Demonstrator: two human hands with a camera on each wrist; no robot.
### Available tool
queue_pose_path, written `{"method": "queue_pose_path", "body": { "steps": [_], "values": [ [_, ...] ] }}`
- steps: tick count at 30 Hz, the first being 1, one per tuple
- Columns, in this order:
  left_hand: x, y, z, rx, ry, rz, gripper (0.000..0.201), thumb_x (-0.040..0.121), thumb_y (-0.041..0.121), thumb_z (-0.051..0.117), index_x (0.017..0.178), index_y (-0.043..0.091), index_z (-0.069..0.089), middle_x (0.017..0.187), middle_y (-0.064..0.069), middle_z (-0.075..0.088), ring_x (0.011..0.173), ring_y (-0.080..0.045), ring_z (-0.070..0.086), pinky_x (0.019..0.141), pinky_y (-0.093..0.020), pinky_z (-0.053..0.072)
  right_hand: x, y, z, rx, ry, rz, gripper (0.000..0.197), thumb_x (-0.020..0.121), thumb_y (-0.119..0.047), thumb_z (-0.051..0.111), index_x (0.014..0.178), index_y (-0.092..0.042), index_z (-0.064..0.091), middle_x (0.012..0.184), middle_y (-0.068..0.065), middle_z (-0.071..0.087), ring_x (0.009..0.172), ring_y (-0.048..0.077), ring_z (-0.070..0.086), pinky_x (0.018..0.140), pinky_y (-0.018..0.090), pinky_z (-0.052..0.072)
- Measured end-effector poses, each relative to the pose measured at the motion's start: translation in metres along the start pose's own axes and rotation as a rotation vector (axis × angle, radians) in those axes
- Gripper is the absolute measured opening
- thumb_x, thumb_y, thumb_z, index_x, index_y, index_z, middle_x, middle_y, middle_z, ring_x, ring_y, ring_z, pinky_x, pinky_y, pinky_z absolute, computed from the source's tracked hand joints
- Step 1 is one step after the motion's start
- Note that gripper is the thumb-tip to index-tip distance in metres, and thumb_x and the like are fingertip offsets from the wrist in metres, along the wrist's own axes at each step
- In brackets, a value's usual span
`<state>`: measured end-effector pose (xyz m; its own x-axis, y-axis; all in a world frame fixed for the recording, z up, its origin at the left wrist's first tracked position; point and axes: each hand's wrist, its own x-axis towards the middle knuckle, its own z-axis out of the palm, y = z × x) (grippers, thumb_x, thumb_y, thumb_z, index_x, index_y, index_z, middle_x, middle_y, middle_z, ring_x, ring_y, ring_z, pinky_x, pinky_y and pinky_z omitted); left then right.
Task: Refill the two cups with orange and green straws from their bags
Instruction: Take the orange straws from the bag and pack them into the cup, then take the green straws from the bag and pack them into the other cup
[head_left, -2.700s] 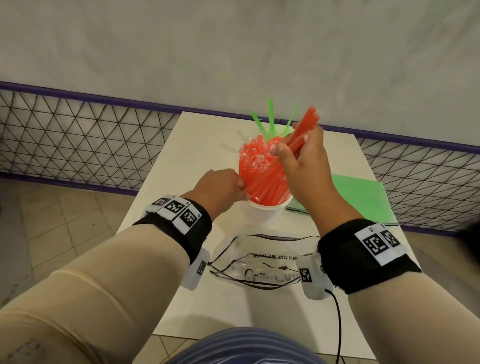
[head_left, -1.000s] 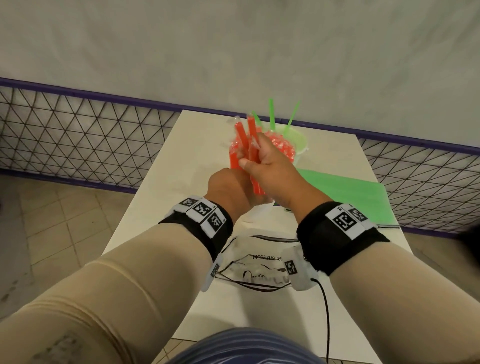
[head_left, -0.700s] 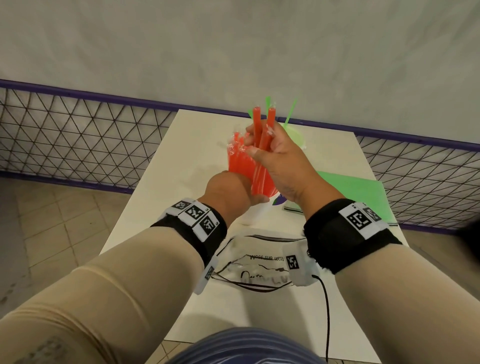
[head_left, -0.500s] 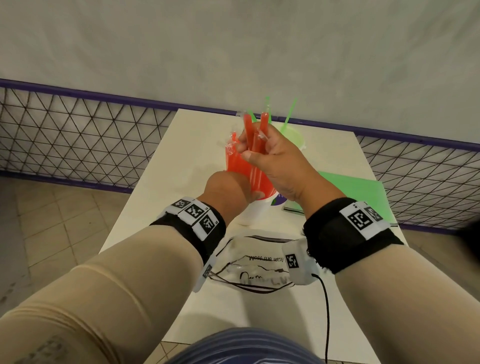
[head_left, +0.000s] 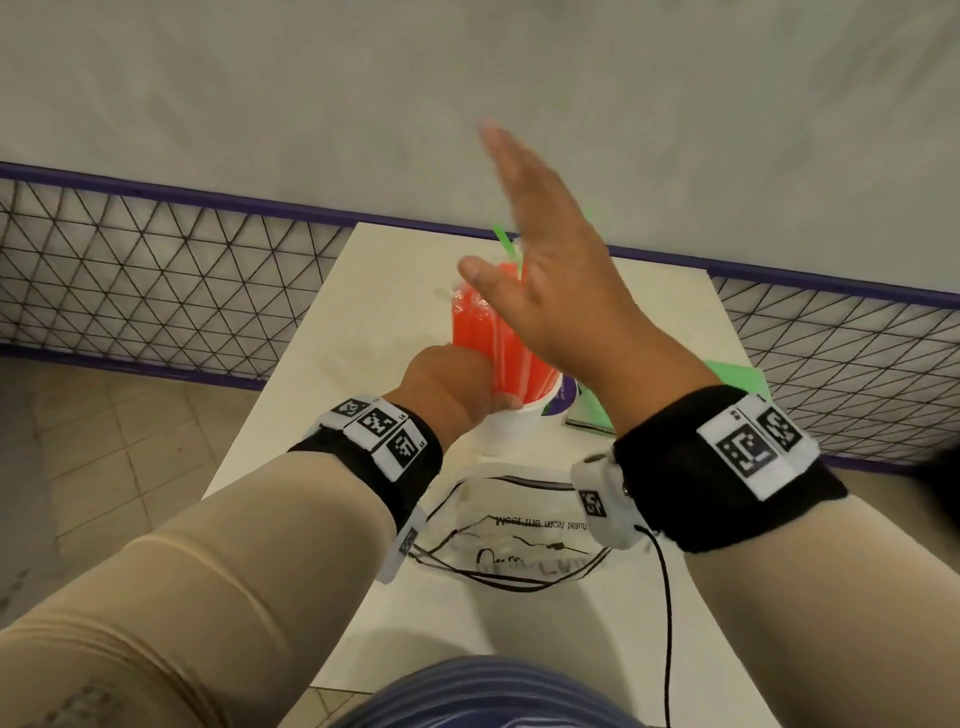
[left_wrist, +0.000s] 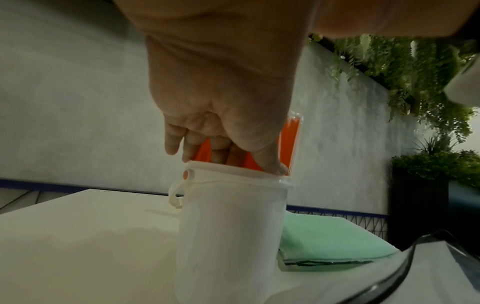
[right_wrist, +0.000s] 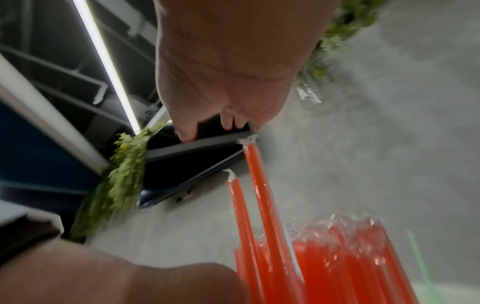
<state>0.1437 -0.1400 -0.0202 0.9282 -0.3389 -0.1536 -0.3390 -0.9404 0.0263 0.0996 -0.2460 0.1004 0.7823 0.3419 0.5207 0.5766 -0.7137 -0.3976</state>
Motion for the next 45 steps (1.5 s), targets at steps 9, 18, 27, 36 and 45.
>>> {"method": "queue_pose_path", "body": {
  "steps": [9, 18, 27, 36, 45],
  "values": [
    [-0.012, -0.020, 0.017, -0.348, 0.222, 0.074, 0.031, 0.081, 0.053, 0.067, 0.080, 0.025, 0.053, 0.065, 0.011, 0.050, 0.066, -0.015, 0.053, 0.062, -0.025, 0.034, -0.013, 0.036, 0.051, -0.519, -0.419, 0.076, 0.060, 0.104, -0.034, 0.028, 0.155, -0.012, 0.006, 0.163, 0.008, 0.007, 0.150, 0.022, 0.007, 0.120, 0.036, 0.004],
    [0.001, -0.031, 0.041, -0.537, 0.251, -0.039, 0.014, 0.073, 0.019, 0.048, 0.064, 0.010, 0.053, 0.052, 0.008, 0.041, 0.046, -0.009, 0.032, 0.043, -0.020, 0.027, -0.042, 0.046, 0.089, -0.537, -0.419, 0.157, 0.083, 0.094, -0.063, 0.025, 0.154, -0.013, -0.006, 0.162, 0.009, -0.013, 0.149, 0.026, -0.013, 0.120, 0.047, -0.004],
    [-0.015, -0.036, 0.042, -0.726, 0.302, 0.025, 0.013, 0.083, 0.013, 0.068, 0.094, 0.009, 0.060, 0.088, 0.013, 0.050, 0.084, -0.016, 0.056, 0.063, -0.008, 0.034, -0.047, 0.041, 0.083, -0.595, -0.386, 0.134, 0.075, 0.099, -0.054, 0.023, 0.153, -0.017, -0.013, 0.161, 0.004, -0.018, 0.147, 0.023, -0.021, 0.114, 0.051, -0.016],
    [-0.023, -0.032, 0.053, -0.752, 0.453, -0.146, 0.024, 0.080, 0.022, 0.073, 0.086, 0.015, 0.051, 0.098, -0.002, 0.050, 0.079, -0.017, 0.052, 0.069, -0.027, 0.040, -0.059, 0.024, 0.066, -0.355, -0.173, 0.141, 0.057, 0.093, -0.032, 0.055, 0.145, -0.017, 0.037, 0.152, 0.005, 0.035, 0.144, 0.025, 0.024, 0.118, 0.051, 0.008],
    [-0.106, -0.038, 0.098, -0.482, -0.384, 0.066, 0.047, 0.070, 0.037, 0.080, 0.112, 0.034, 0.058, 0.129, 0.005, 0.038, 0.118, -0.017, 0.047, 0.102, -0.032, 0.041, -0.162, 0.047, 0.039, -0.250, -0.803, 0.356, 0.049, 0.072, -0.056, 0.074, 0.114, -0.036, 0.057, 0.160, 0.004, 0.016, 0.148, 0.027, -0.004, 0.119, 0.051, 0.004]
  ]
}}
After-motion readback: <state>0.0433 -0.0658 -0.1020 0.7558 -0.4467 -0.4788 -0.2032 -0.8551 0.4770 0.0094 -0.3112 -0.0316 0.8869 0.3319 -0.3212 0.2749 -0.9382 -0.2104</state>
